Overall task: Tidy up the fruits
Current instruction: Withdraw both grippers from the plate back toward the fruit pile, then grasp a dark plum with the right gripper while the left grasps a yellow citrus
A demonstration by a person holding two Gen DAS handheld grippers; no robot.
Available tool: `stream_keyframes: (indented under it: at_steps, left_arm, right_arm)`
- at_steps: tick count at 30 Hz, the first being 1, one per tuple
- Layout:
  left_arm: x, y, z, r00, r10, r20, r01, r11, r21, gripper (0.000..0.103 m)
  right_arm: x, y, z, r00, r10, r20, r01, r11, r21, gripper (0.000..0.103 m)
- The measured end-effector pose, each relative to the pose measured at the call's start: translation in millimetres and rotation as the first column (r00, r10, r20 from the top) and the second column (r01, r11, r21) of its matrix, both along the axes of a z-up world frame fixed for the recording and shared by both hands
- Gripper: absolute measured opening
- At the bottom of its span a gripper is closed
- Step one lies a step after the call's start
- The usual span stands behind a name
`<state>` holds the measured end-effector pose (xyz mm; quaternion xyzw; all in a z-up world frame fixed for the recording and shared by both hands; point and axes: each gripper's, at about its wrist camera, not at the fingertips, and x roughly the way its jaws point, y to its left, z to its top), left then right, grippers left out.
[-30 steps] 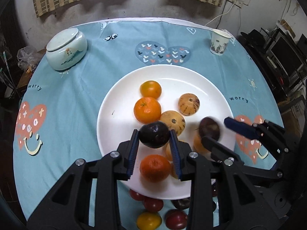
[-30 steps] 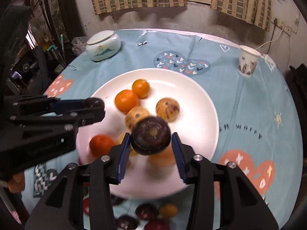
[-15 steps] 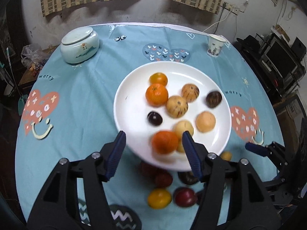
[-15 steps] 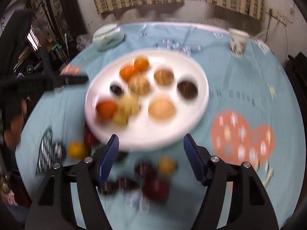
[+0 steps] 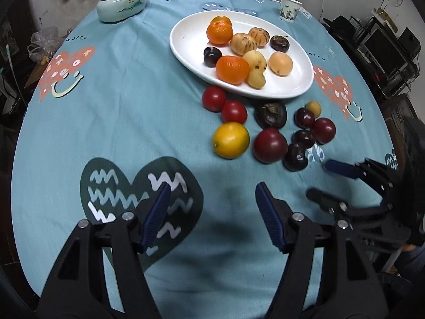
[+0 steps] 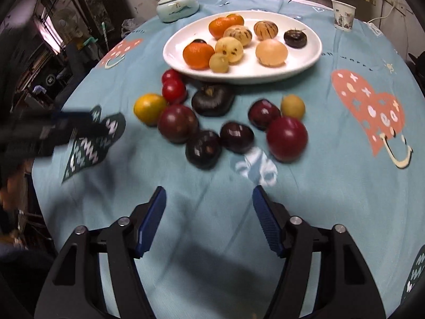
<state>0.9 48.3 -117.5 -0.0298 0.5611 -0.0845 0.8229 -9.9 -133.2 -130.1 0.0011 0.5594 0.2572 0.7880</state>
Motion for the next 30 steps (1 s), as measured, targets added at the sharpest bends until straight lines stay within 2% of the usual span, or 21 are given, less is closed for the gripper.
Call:
stream_keyframes:
  at_steps: [1,6,8,9,10,15,17,21,30]
  left_arm:
    - [-3,1,2,1.000,0.003,0.005,-0.003,1.000,-0.002,0.069]
    - [-13,7,6,1.000,0.016,0.017,-0.016,1.000,-0.005,0.072]
    - [-13,10,6,1.000,0.023,0.015,-0.023,1.000,-0.003,0.072]
    - [-13,11,5,1.000,0.027,0.013,-0.027,1.000,-0.003,0.072]
    - [-12,11,4,0.999,0.030,0.013,-0.030,1.000,-0.001,0.072]
    - [3,11,-4,0.999,0.033,0.010,-0.033,0.999,-0.003,0.072]
    - [12,5,-8,1.000,0.011,0.014,-0.011,1.000,-0.004,0.072]
    - [29,-7,-19,1.000,-0.027,0.013,0.026,0.999,0.022,0.071]
    - [58,-13,-37,0.998,-0.059,-0.017,0.058,0.998,-0.016,0.070]
  right_arm:
    - [6,4,-2,1.000,-0.006,-0.009,0.006,1.000,-0.007,0.058]
    - [26,19,-13,0.999,-0.008,-0.034,0.007,1.000,-0.029,0.054]
    - [30,24,-15,1.000,-0.004,-0.019,0.003,1.000,-0.028,0.052]
    - [31,26,-14,1.000,0.001,-0.014,-0.001,0.999,-0.032,0.046]
    - [32,28,-14,1.000,0.009,-0.014,-0.009,0.999,-0.035,0.035]
    - [24,17,-7,1.000,0.008,-0.026,-0.009,1.000,-0.018,0.034]
    - [16,5,-5,0.999,-0.009,-0.043,0.010,1.000,0.010,0.034]
    - [7,-6,-9,0.998,-0.026,-0.057,0.025,1.000,-0.002,0.034]
    - [1,-10,-13,0.996,-0.045,-0.072,0.046,0.999,0.007,0.034]
